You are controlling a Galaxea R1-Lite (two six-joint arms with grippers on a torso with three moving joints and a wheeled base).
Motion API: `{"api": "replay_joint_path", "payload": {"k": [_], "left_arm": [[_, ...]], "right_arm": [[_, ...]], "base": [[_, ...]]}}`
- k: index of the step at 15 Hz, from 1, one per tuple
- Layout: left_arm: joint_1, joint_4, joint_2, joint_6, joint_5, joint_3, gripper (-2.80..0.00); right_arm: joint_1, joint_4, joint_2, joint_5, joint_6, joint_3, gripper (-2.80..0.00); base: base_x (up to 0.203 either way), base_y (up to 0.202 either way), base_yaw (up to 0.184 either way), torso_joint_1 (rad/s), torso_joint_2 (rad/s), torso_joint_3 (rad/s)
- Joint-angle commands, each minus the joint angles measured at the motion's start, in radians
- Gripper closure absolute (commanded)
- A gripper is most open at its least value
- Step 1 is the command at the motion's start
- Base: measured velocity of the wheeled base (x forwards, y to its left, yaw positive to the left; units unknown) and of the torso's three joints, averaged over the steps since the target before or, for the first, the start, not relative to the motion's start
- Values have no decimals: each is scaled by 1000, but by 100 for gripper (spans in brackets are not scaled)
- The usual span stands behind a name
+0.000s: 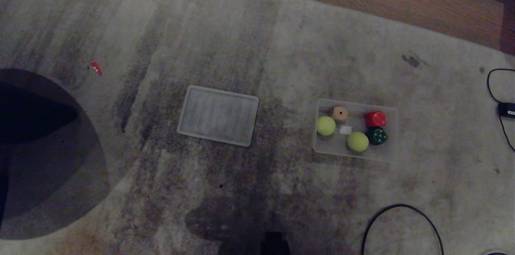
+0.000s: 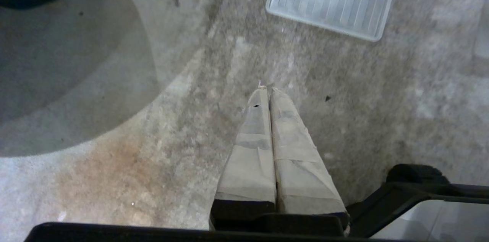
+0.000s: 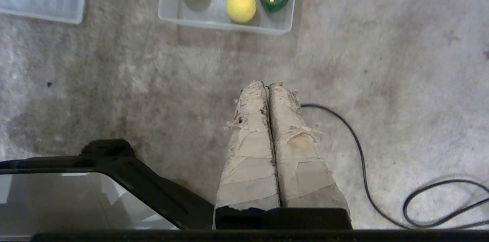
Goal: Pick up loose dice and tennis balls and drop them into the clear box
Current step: Pick up toys out of the box
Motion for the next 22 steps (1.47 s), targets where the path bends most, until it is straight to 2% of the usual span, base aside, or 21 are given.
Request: {"api": "replay_joint_path", "payload": {"k": [1,22], "left_arm": [[0,0,2,-2,1,2,0],[0,0,2,-8,2,2,0]], "right_arm": [[0,0,2,0,0,0,0],[0,0,3,0,0,0,0]], "base": [[0,0,0,2,5,209],[0,0,0,2,2,202]]}}
